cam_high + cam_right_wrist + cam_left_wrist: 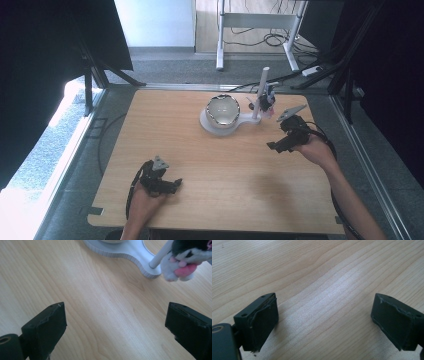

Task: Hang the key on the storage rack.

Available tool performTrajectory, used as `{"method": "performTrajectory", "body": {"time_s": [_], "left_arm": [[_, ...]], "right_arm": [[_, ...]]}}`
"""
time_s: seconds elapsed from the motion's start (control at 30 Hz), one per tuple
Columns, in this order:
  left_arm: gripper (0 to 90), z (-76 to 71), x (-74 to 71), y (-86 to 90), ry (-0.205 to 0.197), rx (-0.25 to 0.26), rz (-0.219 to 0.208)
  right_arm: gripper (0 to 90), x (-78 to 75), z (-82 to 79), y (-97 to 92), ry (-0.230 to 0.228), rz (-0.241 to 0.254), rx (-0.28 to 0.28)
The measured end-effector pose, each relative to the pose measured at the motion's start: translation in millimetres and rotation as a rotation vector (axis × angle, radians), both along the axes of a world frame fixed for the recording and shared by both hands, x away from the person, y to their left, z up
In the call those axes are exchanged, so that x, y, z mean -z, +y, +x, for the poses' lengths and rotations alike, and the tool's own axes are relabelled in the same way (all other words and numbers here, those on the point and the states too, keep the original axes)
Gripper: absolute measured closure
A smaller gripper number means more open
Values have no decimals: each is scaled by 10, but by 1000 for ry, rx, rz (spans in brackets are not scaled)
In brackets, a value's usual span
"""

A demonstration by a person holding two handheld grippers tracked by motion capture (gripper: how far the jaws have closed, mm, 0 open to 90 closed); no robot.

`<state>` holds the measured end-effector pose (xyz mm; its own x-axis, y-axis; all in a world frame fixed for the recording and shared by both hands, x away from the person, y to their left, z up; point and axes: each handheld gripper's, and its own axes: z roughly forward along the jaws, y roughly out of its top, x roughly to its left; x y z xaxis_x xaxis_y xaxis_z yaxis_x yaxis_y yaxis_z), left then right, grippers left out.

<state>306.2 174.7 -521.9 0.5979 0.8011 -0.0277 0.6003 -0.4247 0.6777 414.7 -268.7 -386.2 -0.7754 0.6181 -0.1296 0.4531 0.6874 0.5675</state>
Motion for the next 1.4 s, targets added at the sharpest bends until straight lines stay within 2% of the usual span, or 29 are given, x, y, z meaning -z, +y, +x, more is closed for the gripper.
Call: {"method": "performTrajectory", "body": {"time_s": [0.47,0.87,1.1,1.27,1.4], "left_arm": [[74,0,1,-1,0,-1,-2],[75,-1,1,-3,3,-3,-6],[74,-2,2,-2,1,-2,-3],[74,-2,1,-2,1,-2,-3],[74,-2,2,-2,1,-2,-3]], "right_arm": [[39,49,-343,-12,-19,-6,-37],[38,122,-654,-17,-35,20,-57],[36,186,-777,18,-31,17,-73],[33,246,-877,57,-9,22,-82],[34,302,-991,100,-1,38,-99]]}}
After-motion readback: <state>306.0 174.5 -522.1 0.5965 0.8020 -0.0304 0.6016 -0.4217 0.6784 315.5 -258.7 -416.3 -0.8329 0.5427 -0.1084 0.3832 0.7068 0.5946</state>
